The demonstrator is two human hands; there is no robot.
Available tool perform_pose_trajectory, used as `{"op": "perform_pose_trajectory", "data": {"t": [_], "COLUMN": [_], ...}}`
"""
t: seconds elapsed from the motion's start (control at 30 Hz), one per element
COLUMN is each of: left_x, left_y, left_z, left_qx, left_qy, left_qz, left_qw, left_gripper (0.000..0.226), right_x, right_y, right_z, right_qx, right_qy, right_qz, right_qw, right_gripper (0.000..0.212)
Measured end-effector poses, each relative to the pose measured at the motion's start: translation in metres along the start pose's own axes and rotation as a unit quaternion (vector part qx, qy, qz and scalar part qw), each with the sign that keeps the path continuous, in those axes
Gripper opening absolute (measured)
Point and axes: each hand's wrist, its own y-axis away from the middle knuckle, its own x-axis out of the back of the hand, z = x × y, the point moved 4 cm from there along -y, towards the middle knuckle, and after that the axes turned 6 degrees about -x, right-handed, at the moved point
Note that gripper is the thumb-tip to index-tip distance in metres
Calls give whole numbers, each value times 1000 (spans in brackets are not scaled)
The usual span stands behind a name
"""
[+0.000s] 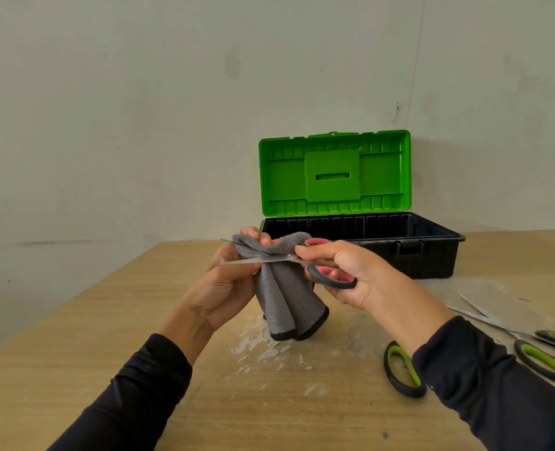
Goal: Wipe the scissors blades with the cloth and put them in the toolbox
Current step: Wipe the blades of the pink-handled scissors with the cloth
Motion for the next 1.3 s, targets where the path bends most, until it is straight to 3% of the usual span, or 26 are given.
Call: {"op": "perform_pose_trajectory", "data": {"t": [0.1,0.27,0.67,0.9,1.1,1.23,1.3], "left_x": [-2,-3,11,-5,-5,8,16], "left_y": [-1,-3,0,-2,0,3,4], "left_z": [3,6,23,22,28,46,50], "left_qx": [-1,-4,-42,-48,-59,-86,-94], "left_qy": [8,-24,-69,-194,-224,-210,-219], "left_qz": [-27,-38,2,7,32,78,140], "left_qw": [1000,999,997,980,972,971,961], "left_gripper": [30,32,35,28,24,24,29], "right_x": [2,6,31,28,28,45,50], "right_y": [1,1,8,-1,-2,1,3], "right_z": [-9,-14,-33,-14,-15,-27,-34], "right_qx": [50,56,97,-6,-13,43,87], "right_qy": [48,64,100,40,24,48,45], "right_qz": [13,4,49,-6,-17,52,77], "right_qw": [997,996,989,999,999,997,992], "right_gripper": [17,18,22,10,10,7,8]}}
